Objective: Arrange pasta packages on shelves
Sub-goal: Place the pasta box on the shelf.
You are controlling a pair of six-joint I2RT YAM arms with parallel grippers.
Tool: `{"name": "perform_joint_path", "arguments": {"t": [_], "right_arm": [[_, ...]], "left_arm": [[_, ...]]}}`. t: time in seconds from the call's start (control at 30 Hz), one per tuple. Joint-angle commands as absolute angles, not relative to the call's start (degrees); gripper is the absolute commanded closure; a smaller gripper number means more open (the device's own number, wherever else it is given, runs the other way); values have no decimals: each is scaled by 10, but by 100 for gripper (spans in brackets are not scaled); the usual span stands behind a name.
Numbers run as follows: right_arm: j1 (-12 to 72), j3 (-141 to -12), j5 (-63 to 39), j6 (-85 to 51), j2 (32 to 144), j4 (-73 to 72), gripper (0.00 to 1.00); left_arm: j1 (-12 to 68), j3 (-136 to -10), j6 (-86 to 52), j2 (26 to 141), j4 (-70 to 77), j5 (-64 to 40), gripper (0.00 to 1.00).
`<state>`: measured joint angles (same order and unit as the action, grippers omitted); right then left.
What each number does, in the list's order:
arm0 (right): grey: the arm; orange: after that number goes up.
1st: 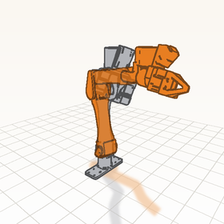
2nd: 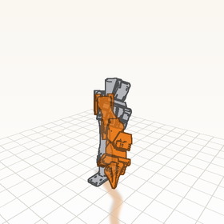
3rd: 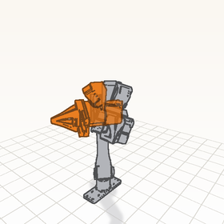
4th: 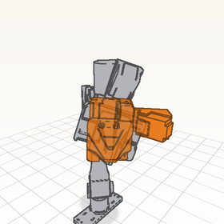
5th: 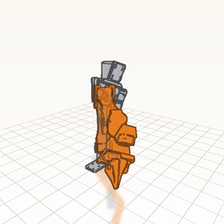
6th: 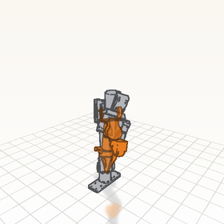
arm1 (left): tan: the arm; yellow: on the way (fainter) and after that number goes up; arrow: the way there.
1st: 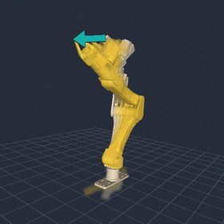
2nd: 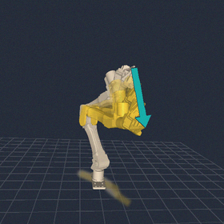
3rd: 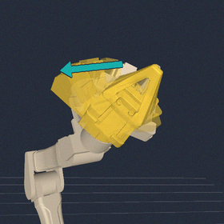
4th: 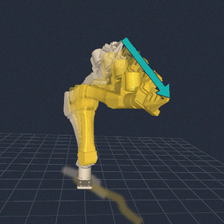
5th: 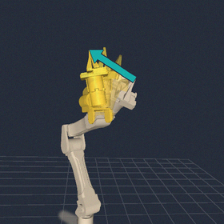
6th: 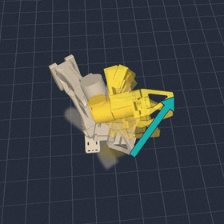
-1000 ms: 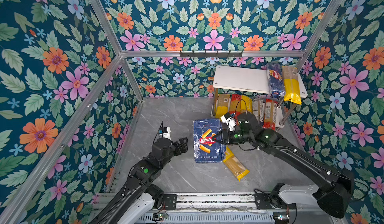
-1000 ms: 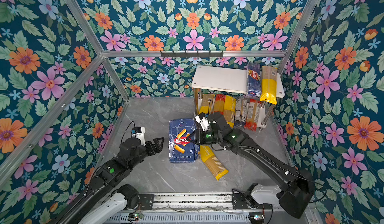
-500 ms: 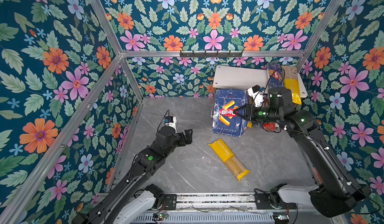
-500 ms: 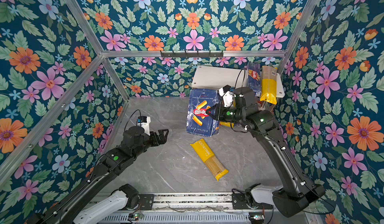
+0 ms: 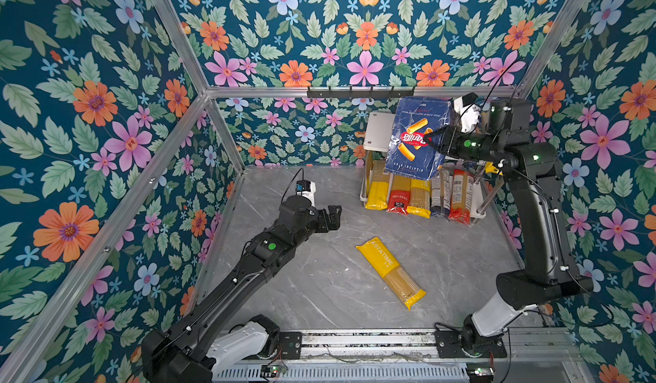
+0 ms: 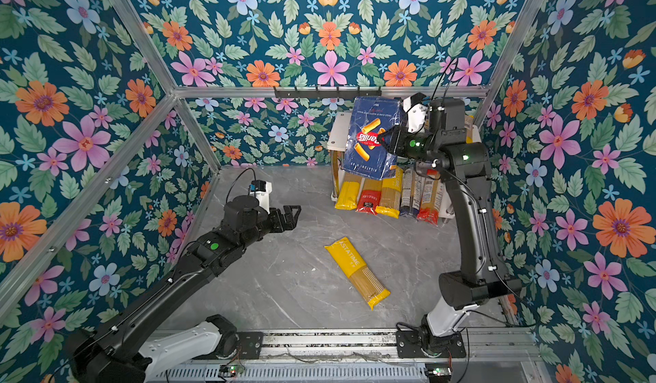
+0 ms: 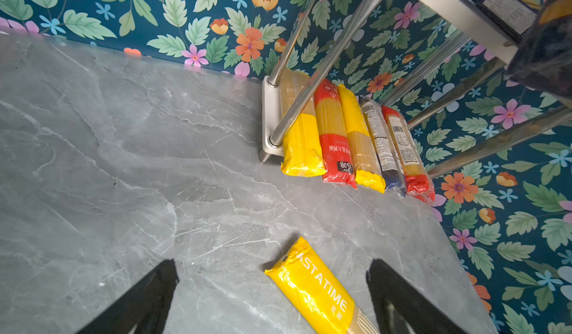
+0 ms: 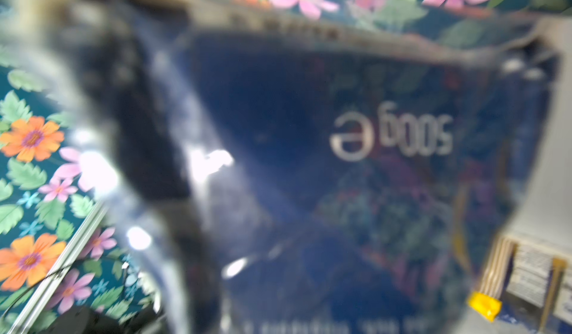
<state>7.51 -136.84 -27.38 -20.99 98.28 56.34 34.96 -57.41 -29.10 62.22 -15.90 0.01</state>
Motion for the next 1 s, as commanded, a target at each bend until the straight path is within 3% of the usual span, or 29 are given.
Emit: {"name": "perform_joint_path", "arguments": {"t": [0.0, 0.23, 0.43, 0.6, 0.77, 0.97], "right_arm": [[40, -1446, -308, -196, 1029, 535, 70], [-46, -1583, -387, -237, 1146, 538, 68], [-58, -1586, -391, -233, 1184, 534, 67], [-58, -1576, -382, -228, 1203, 529, 59], [-61, -1590, -369, -223, 1229, 546, 22], [-66, -1582, -350, -215, 1220, 553, 12]], "left_arm": [[349, -590, -276, 639, -140, -9, 1], [349, -603, -277, 673, -129, -14, 2], [347, -614, -279, 704, -124, -23, 2], [345, -625, -281, 736, -114, -38, 3], [343, -628, -284, 752, -106, -49, 4], [337, -618, -287, 751, -102, -54, 4]]}}
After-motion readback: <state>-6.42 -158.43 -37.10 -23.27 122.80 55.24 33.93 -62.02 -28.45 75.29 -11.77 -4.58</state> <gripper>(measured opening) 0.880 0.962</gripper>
